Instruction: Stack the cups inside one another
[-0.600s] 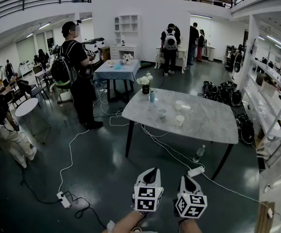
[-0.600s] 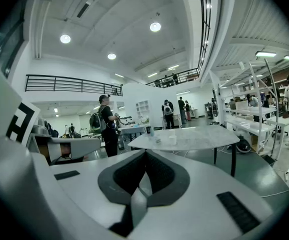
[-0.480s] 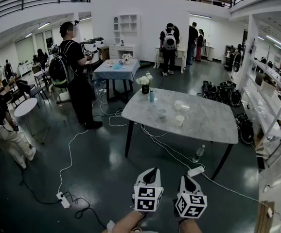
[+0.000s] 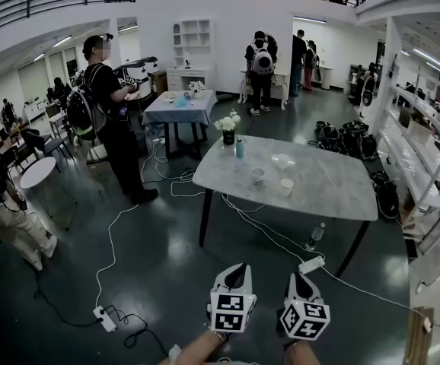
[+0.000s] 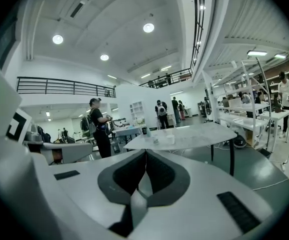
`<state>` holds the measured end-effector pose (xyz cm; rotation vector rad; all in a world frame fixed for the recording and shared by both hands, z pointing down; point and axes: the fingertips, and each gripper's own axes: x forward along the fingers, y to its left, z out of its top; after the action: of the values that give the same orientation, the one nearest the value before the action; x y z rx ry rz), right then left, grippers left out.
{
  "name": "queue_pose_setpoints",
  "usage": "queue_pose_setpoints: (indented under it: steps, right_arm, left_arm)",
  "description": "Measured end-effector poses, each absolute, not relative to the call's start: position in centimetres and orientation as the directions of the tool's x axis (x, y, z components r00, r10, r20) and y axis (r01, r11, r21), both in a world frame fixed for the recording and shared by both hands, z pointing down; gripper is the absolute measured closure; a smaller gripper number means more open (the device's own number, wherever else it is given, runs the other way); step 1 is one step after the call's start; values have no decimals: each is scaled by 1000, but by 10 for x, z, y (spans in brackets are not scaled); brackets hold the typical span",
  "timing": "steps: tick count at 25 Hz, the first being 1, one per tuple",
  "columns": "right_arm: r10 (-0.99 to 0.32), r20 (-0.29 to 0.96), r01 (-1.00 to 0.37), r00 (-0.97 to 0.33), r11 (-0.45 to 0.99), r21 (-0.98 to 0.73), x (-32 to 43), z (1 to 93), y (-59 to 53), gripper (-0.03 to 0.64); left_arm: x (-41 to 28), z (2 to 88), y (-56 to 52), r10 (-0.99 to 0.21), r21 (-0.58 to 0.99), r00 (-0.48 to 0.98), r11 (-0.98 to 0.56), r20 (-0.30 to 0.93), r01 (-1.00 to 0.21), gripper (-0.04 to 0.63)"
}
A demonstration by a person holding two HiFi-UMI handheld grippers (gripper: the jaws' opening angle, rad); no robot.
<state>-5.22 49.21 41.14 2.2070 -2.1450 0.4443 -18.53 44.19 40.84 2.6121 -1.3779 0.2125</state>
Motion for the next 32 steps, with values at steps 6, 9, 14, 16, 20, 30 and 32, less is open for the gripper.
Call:
queue_pose_setpoints:
  steps: [6, 9, 14, 16, 20, 30, 32]
  right_arm:
    - [-967, 252, -981, 33, -79, -176, -59, 423, 490, 608]
    - [-961, 273, -978, 47, -99, -181, -57, 430, 490, 607]
    - [-955, 293, -977, 53, -111, -183, -54, 432, 477, 608]
    - [-954, 296, -977, 53, -111, -183, -51, 432, 468, 607]
    - [-954, 295, -977, 46, -104, -186, -41, 433, 446, 609]
    - [-956, 293, -979, 20, -77, -187, 7, 430, 377, 608]
    - [-956, 293, -980, 16, -74, -186, 18, 427, 364, 609]
  left_arm:
    - [-200, 420, 428, -799, 111, 556, -546, 229, -830, 600]
    - [-202, 425, 425, -795, 117, 559, -548, 236, -829, 600]
    - [-200, 430, 413, -783, 125, 563, -551, 264, -825, 600]
    - [-197, 430, 404, -786, 126, 562, -550, 258, -826, 600]
    - [-188, 432, 384, -794, 124, 552, -539, 257, -833, 600]
    - [-145, 433, 321, -808, 105, 527, -519, 264, -848, 600]
    - [-136, 432, 308, -812, 107, 520, -511, 266, -853, 600]
